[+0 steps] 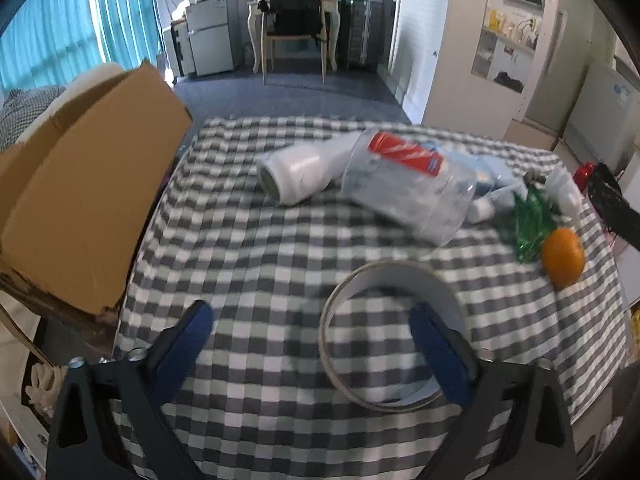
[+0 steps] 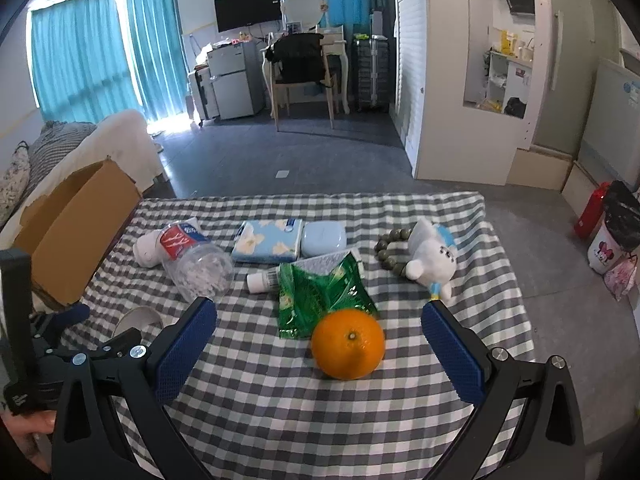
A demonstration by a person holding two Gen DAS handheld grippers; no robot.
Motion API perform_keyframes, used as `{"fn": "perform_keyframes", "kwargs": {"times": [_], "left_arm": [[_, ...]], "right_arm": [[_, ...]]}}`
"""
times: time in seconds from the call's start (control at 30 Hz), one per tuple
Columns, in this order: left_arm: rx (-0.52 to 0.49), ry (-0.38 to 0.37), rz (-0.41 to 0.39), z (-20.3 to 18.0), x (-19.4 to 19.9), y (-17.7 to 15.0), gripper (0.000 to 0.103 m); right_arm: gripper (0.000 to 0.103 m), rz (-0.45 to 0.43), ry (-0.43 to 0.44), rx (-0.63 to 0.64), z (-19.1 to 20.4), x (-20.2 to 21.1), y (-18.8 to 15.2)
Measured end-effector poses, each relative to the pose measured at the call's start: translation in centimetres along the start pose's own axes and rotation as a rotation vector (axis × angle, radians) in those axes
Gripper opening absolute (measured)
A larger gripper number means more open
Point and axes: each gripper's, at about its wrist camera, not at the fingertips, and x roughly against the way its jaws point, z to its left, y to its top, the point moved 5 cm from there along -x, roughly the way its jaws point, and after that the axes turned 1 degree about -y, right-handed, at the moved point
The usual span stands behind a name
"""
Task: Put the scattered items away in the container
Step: 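Reach the left gripper to the tape roll and grasp its rim, then lift the tape roll with the left gripper while the right gripper grasps the orange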
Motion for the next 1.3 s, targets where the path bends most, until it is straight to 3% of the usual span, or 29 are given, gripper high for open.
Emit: {"fn": "perform_keyframes", "kwargs": {"times": [0.4, 0.53, 0.8, 1.07, 1.13, 1.2, 1.3], "left_arm": [[-0.019, -0.045, 0.043, -0.1, -1.9, -0.9, 0.053], [-0.006, -0.079, 0.029, 0.2, -1.9, -0.7, 0.012], [0.001, -0.113, -0.009, 0.5, -0.7, -0.4, 0.008], [0.005, -0.094, -0.073, 1.3, 1.8, 1.1, 0.008], [0.011, -0.093, -0.080, 1.5, 2.1, 1.2, 0.008], [0.013, -0.091, -0.085, 1.6, 2.2, 1.6, 0.008], [0.020, -0.089, -0.086, 1.7, 2.0, 1.6, 0.008]], "right_arm": [[0.103, 0.010, 0.012, 0.003, 0.9, -0.9, -0.1], [0.103, 0.014, -0.002, -0.014, 0.4, -1.0, -0.1], [0.103, 0.036, -0.030, -0.014, 0.0, -1.8, -0.4], [0.103, 0.076, -0.073, 0.017, -0.2, -3.4, -1.2], [0.098, 0.093, -0.102, 0.018, -0.6, -3.9, -1.6], [0.083, 0.110, -0.111, 0.003, -1.2, -4.5, -1.8], [0.070, 0.150, -0.120, -0.010, -2.0, -5.7, -2.3]]}}
